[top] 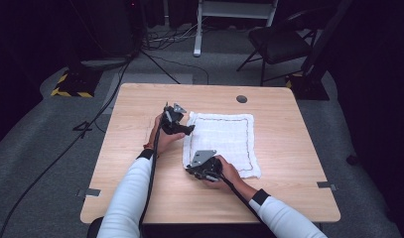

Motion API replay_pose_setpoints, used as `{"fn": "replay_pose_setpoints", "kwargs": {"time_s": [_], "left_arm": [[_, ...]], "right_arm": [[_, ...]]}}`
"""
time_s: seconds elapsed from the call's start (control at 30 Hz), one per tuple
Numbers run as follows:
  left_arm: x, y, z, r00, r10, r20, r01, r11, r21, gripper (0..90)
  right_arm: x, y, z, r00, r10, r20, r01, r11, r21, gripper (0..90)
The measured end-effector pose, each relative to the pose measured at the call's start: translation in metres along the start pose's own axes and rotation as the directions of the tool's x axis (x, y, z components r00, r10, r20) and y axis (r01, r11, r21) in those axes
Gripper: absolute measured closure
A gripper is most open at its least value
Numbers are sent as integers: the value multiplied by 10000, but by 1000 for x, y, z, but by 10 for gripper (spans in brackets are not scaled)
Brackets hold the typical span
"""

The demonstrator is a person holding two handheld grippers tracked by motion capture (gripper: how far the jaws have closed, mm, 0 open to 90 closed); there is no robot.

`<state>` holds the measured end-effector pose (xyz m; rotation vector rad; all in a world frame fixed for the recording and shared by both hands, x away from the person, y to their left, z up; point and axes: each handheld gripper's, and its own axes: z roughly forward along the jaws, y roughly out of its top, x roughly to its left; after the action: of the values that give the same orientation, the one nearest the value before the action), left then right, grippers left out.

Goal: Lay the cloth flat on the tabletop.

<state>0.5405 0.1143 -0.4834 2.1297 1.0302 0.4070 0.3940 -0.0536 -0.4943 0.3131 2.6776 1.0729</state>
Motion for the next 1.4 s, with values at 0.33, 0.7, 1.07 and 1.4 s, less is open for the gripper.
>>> {"fn": "replay_pose_setpoints", "kwargs": {"time_s": [0.33, 0.7, 1.07, 1.4], "left_arm": [[13, 10, 30, 9921, -878, -900, 925, 9945, 497, 203], [11, 11, 29, 9986, -499, 189, 491, 9980, 397, 703], [20, 15, 21, 9991, -198, 388, 182, 9991, 389, 862], [25, 15, 11, 9992, -301, 278, 295, 9993, 224, 875]], "right_arm": [[6, -2, -4, 9991, -62, -428, 60, 10000, -58, 863], [9, -6, -8, 9994, -80, -337, 76, 9999, -117, 863], [5, -1, -12, 9997, -122, -192, 114, 9992, -393, 867], [5, 5, -11, 9996, -271, -112, 265, 9986, -466, 868]]}}
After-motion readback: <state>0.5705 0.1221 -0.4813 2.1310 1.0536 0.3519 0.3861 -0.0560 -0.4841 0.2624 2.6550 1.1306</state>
